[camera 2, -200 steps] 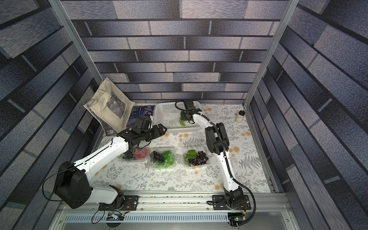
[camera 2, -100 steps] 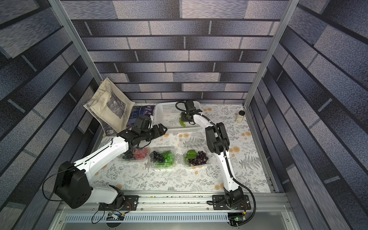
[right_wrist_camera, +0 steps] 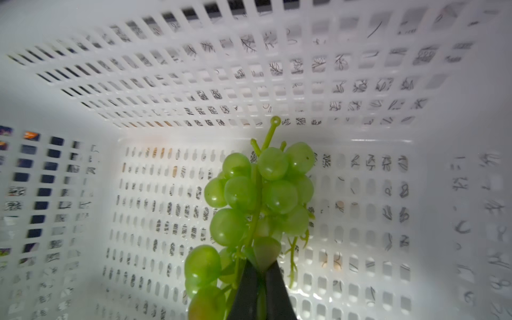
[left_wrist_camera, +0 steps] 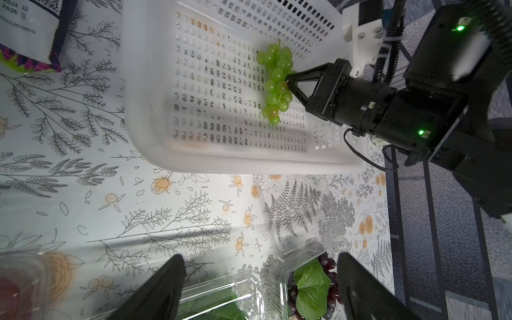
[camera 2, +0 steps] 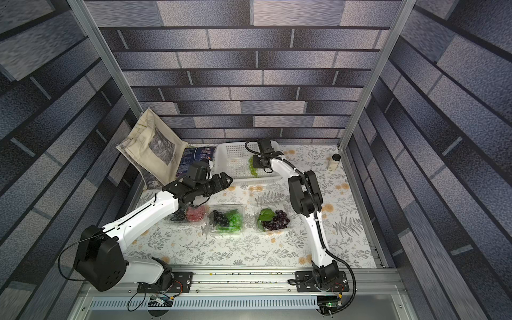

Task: Pack grapes into containers
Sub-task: Pick up the grape from the basket, then place the grape into the packing box.

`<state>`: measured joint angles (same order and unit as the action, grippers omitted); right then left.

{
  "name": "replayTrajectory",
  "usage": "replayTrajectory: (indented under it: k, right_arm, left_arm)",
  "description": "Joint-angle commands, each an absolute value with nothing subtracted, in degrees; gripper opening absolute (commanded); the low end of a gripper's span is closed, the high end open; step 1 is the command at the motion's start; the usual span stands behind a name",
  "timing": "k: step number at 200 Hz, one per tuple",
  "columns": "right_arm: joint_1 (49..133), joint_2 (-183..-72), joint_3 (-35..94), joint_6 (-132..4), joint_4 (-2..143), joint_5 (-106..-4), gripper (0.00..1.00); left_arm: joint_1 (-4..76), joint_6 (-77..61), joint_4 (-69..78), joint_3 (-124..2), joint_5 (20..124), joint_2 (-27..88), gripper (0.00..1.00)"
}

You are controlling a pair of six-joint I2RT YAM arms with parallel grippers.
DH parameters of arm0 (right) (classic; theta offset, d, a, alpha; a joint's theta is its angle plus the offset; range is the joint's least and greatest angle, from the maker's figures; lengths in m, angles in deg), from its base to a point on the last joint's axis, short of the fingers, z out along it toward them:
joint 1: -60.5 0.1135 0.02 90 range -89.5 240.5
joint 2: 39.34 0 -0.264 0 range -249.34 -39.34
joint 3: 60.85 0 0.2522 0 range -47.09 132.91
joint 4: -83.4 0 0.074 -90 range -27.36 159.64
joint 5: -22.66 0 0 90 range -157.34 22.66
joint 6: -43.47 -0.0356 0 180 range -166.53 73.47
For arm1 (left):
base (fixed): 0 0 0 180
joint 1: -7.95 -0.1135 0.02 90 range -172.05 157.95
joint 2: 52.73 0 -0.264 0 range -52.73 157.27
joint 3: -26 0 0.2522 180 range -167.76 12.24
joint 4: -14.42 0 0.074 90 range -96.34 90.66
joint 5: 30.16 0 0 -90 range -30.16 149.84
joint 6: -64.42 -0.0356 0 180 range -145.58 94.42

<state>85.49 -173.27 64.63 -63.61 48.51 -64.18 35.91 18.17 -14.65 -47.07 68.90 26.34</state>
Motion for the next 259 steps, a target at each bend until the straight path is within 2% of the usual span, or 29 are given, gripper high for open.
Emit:
replayTrajectory:
  k: [1,67,126,168,209,259]
  right_arm:
    - [85.55,-165.99,63.44,-63.56,49.90,-63.06,0.00]
    - [85.62,-154.01,57.83,-64.36,50.94,-62.08,0.00]
    - [86.76,-137.12,41.62,-66.82,52.81,-62.37,0.00]
    - [92.11,-120.94,26.18,-67.25,51.14,-70.81,0.00]
    - [99.94,-105.08,8.88,-74.44,49.84,-81.19,0.00]
    - [110.71,-95.89,-3.18,-86.47,48.05,-93.94,0.00]
  left_arm:
    - [35.46,18.54,-13.57,-45.99,69.54,23.53,0.88]
    - [35.81,19.50,-12.50,-43.76,69.77,20.46,0.88]
    - [37.97,19.18,-13.40,-42.32,68.66,17.03,0.88]
    - [42.13,18.81,-14.29,-41.28,65.23,14.55,0.89]
    - [46.24,19.14,-14.09,-40.32,63.15,13.33,0.89]
    - [50.09,19.15,-14.30,-40.51,61.53,13.11,0.89]
